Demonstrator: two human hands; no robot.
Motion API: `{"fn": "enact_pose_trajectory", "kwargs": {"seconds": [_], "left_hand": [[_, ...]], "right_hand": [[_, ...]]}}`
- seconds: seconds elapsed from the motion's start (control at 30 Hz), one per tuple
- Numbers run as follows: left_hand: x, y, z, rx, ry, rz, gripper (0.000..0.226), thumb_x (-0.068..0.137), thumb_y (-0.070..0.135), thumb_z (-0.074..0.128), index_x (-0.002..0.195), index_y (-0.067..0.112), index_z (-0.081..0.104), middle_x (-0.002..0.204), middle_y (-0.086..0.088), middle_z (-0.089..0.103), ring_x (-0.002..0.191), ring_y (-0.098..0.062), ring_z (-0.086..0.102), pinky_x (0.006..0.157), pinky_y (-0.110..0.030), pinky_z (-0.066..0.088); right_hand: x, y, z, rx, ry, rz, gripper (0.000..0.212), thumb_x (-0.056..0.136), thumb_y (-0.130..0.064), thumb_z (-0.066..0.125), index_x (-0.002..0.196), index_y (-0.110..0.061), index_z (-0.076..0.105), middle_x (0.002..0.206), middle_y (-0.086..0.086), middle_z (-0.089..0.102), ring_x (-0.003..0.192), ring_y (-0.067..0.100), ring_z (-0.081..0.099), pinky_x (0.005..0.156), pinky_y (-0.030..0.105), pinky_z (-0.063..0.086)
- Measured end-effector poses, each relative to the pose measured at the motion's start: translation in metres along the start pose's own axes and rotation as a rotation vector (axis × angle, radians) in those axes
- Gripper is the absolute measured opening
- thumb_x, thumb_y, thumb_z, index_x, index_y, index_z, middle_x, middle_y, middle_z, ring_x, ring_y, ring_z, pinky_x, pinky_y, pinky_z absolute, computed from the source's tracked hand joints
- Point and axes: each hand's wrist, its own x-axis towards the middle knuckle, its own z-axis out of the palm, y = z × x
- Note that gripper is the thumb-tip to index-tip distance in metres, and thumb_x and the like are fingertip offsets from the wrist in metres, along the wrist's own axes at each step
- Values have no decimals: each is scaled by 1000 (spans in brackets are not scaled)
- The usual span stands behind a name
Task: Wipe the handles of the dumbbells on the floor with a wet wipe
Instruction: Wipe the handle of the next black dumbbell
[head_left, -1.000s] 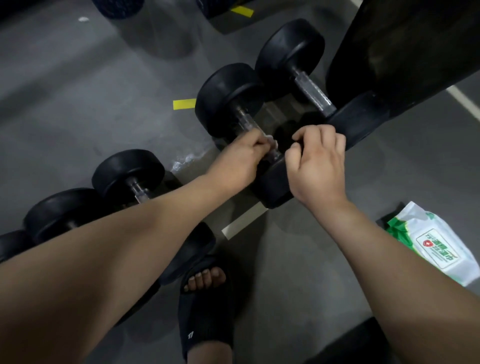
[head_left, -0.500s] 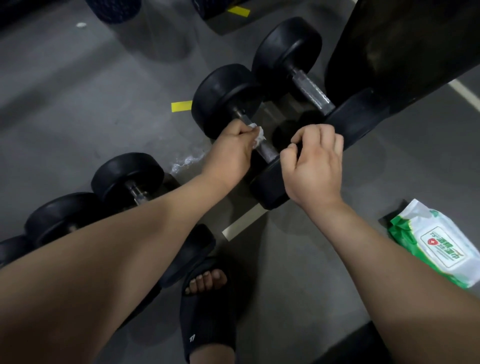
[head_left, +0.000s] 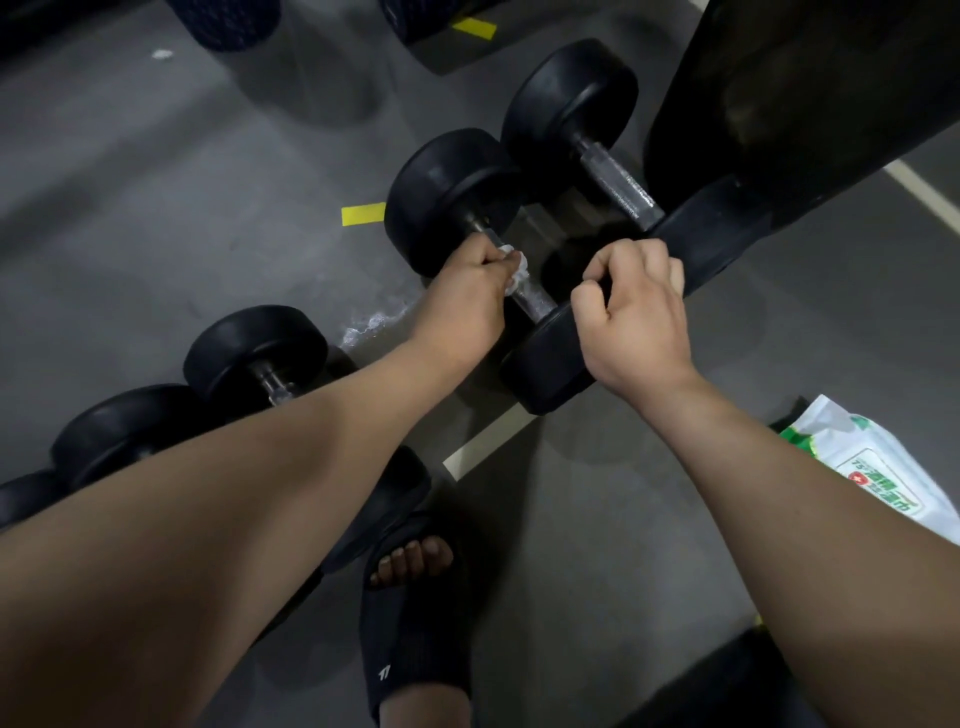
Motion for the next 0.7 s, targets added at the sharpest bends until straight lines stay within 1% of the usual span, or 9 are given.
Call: {"fn": "enact_pose_trajectory", "kwargs": {"seconds": [0.13,0.23,0.27,0.33,0.4,0.47,0.57,0.63,0.7], "left_hand": [[-1,3,2,16,15,-6,29,94,34,61,68,36,48,67,14,52,74,-13,54,83,-51,50],[-2,-2,1,127,-35,92,16,99,21,59,83,24,57,84,3,60,80,-14,56,81,-42,51],[0,-4,2,124,-26,90,17,99,21,59,83,24,55,83,6,59,83,-14,59,81,-39,51],[1,-5,3,65,1,58,27,98,25,60,75,33,49,79,13,56,85,-14,62,81,-34,50],[2,-5,4,97,-1,82,27,97,20,61,76,36,53,85,8,59,86,-17,61,83,-38,49],[1,-6,3,143,-22,133,25,99,16,60,80,31,52,90,6,58,94,-22,64,85,-36,51],[-2,0,4,30,12,32,31,99,26,61,73,38,48,80,15,54,87,-10,61,85,-33,50],[-3,3,5,-51,37,-35,35,96,31,62,66,40,48,78,13,57,84,-9,60,87,-41,50],[-3,4,6,-55,27,-37,33,96,32,61,67,40,48,83,10,59,88,-13,62,92,-45,51]], "right_hand": [[-1,-1,-2,-29,-15,-5,8,90,-32,48,95,-26,50,112,-7,44,110,18,37,103,41,39],[-4,-2,0,-57,9,1,13,92,-35,51,100,-25,53,115,-5,43,113,18,37,106,39,35],[-5,-1,0,-54,51,35,18,93,-38,53,104,-25,54,119,-3,42,116,20,38,108,39,33],[-4,6,-4,-11,224,194,34,90,-41,59,117,-22,54,129,3,41,124,27,39,108,42,30],[2,12,-11,43,373,422,57,85,-45,66,131,-17,47,140,9,36,130,35,38,109,43,30],[12,17,-17,87,349,593,91,79,-56,71,149,-13,31,150,15,30,134,41,36,112,44,31],[31,22,-18,229,183,696,132,69,-69,76,160,-14,-2,159,17,27,143,32,37,116,39,34],[41,24,-16,315,182,724,138,66,-68,79,160,-13,-6,156,10,40,141,26,43,116,35,36],[46,25,-15,340,228,731,131,69,-62,81,159,-11,0,145,4,52,133,22,51,110,28,40]]}}
